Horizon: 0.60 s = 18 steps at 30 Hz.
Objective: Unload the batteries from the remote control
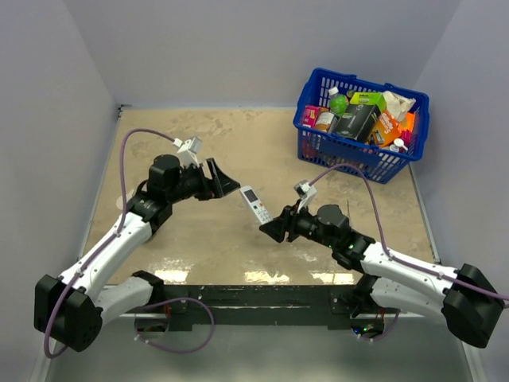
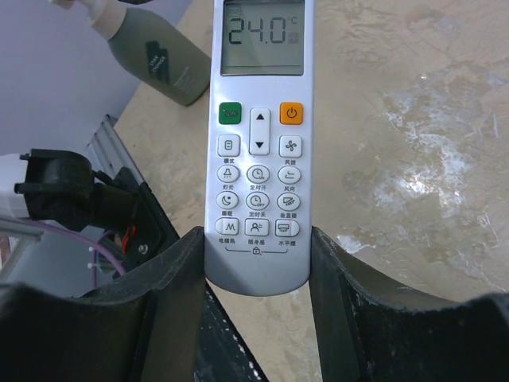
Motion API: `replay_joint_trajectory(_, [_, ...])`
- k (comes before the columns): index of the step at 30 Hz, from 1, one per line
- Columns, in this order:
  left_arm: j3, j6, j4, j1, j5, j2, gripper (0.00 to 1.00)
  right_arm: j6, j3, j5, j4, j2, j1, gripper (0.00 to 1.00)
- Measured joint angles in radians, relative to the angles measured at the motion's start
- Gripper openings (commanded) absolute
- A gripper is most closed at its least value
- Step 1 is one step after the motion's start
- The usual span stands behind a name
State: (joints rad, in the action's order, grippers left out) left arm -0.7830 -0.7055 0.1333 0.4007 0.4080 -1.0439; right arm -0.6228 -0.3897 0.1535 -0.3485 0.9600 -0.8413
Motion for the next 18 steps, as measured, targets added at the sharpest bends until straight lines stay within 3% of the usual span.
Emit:
replay_joint_trajectory(12, [0.049,-0.103,-0.069,0.023,0.061,-0.086,0.77,-0.007,0.032,0.068,-0.085,0.034,0.000,0.27])
replay_joint_trajectory(18, [0.113,-0.159,-0.153,0.041,0.089,-0.110,0.67,-0.034,0.039,0.081,-0.142,0.063,0.000,0.28])
